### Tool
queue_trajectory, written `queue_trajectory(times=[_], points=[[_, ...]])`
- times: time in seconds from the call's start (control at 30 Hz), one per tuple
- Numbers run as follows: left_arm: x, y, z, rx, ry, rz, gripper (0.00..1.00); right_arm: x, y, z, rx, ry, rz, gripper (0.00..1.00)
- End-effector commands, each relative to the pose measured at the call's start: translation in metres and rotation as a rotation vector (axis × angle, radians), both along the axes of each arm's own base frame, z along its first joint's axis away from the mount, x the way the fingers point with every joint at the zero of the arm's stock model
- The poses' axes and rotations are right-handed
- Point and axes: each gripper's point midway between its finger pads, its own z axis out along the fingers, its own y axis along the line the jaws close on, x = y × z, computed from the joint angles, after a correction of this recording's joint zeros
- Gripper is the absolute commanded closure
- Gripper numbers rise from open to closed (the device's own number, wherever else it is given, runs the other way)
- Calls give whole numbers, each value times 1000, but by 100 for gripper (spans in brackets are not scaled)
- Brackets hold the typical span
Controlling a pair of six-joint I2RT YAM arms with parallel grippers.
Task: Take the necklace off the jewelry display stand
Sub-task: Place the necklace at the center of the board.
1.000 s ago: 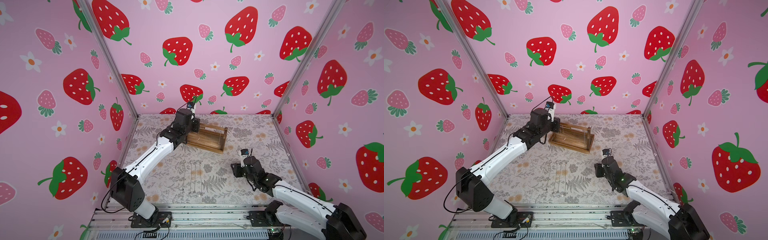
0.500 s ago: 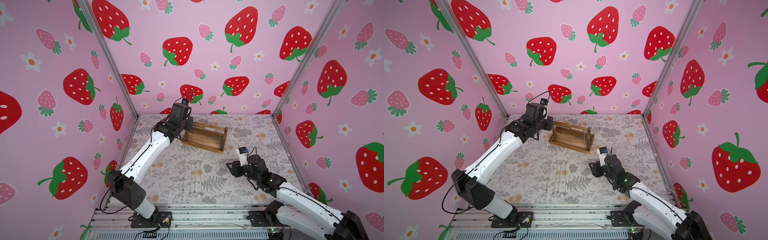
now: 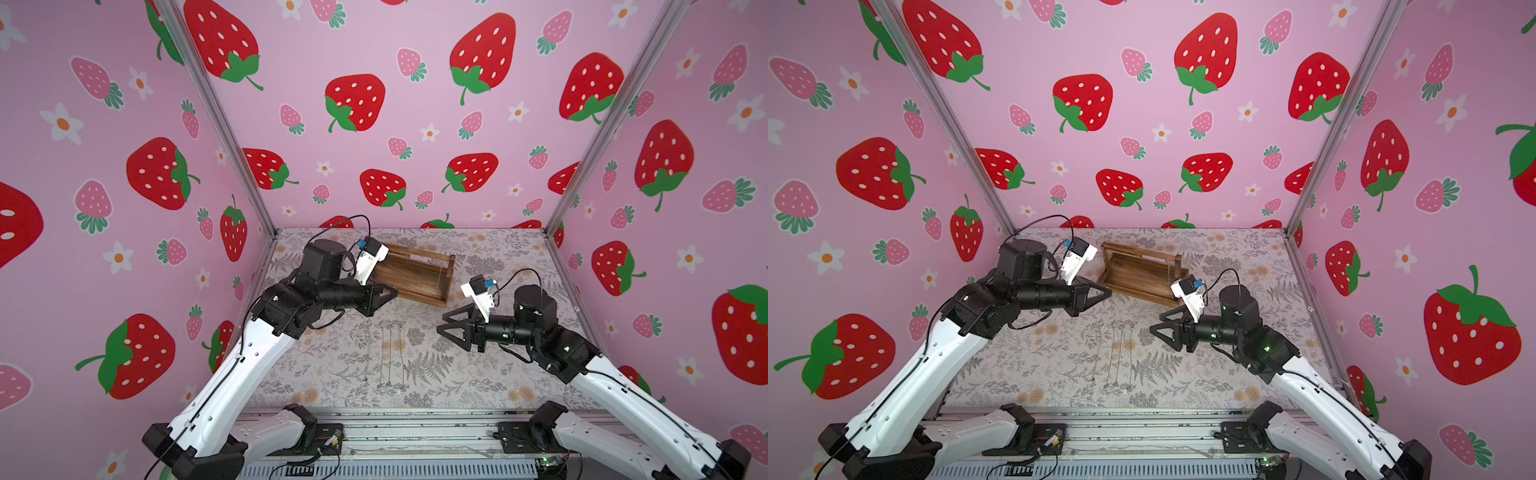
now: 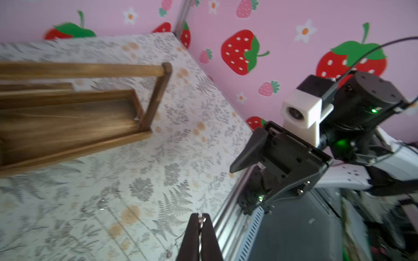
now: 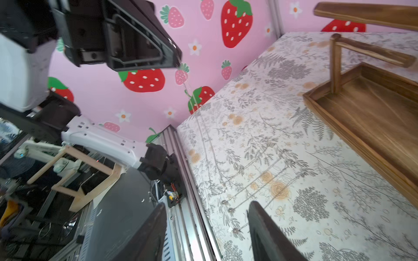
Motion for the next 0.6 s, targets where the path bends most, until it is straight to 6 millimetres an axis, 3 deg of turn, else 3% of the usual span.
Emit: queue_trajectory(times=[0.0, 0.3, 0.57], points=[[-48, -21, 8, -125, 121, -222, 100, -31, 3, 17, 23, -43, 139, 41], [-66, -35, -3, -171, 163, -286, 100, -53, 23, 24, 35, -52, 232, 42], [-71, -43, -8, -181, 174, -286, 100, -34, 31, 28, 9, -120, 103, 47]])
